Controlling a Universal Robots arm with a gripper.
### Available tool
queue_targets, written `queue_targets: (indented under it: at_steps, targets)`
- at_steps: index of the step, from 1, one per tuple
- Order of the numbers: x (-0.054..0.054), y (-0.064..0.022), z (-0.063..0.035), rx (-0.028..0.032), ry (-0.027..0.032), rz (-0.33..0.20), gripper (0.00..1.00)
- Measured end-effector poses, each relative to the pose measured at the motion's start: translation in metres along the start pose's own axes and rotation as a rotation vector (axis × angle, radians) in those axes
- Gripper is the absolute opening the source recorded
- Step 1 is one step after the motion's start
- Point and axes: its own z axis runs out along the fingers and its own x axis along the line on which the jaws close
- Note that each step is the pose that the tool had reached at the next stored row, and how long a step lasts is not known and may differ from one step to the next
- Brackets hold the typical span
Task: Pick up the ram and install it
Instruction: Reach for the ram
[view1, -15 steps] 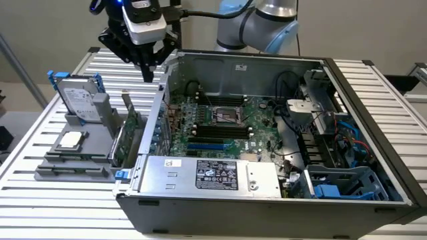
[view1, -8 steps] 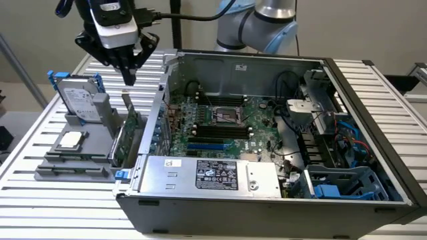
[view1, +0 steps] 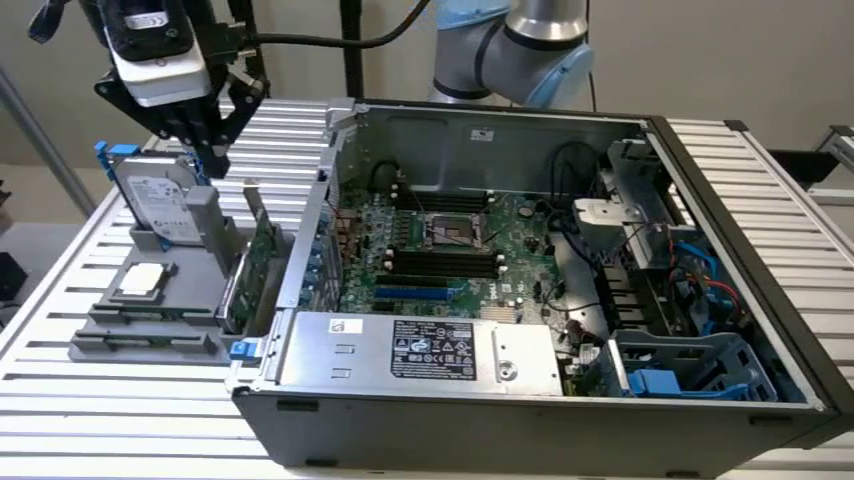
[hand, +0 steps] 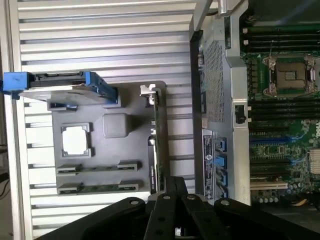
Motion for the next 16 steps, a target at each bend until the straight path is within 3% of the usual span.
queue_targets:
  at_steps: [16]
  targets:
    - [0.072,-0.0205,0.0065,0.0002,0.0002,0.000,0.00]
